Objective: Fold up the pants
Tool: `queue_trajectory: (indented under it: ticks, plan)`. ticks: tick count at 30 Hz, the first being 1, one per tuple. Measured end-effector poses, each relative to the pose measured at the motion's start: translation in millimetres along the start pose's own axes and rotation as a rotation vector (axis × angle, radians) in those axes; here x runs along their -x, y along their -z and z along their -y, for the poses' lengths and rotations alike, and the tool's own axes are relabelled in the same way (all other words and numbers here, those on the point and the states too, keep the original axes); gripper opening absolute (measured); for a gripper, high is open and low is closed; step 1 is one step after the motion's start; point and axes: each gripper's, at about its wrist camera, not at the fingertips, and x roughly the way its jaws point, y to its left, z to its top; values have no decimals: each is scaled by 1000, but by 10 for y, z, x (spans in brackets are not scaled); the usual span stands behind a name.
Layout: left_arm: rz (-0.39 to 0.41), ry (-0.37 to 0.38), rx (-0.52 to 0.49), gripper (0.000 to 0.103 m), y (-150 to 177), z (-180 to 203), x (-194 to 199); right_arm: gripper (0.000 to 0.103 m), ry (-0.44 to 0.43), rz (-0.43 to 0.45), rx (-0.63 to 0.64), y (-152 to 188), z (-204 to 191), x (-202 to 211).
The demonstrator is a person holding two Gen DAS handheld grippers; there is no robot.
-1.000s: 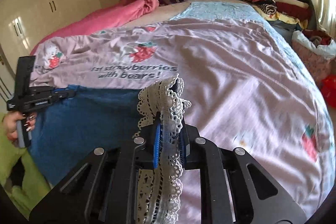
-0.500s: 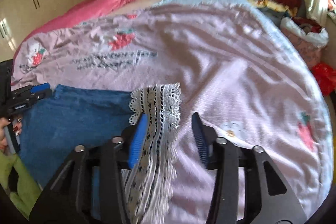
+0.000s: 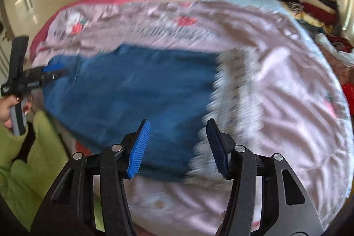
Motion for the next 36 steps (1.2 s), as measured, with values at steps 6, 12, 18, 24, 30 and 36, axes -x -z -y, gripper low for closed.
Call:
queue_trajectory:
  ticks: [6, 12, 18, 24, 30, 36]
  plan:
    - [-10, -37, 68, 68, 138, -399, -99, 45, 124, -126, -53, 225, 61, -176]
    - [1, -59, 51, 67, 178, -361, -191, 45, 128, -101, -85, 362, 45, -136]
    - [7, 0, 39, 86, 126, -198, 4, 53, 38, -40, -143, 257, 133, 100]
    - [45, 46, -18, 86, 33, 83, 223, 58, 43, 40, -176, 153, 226, 330]
    - [63, 87, -57, 98, -65, 305, 352, 67, 57, 99, -224, 117, 359, 514]
    - [82, 126, -131, 98, -332, 612, 362, 71, 58, 134, -267, 153, 498, 623]
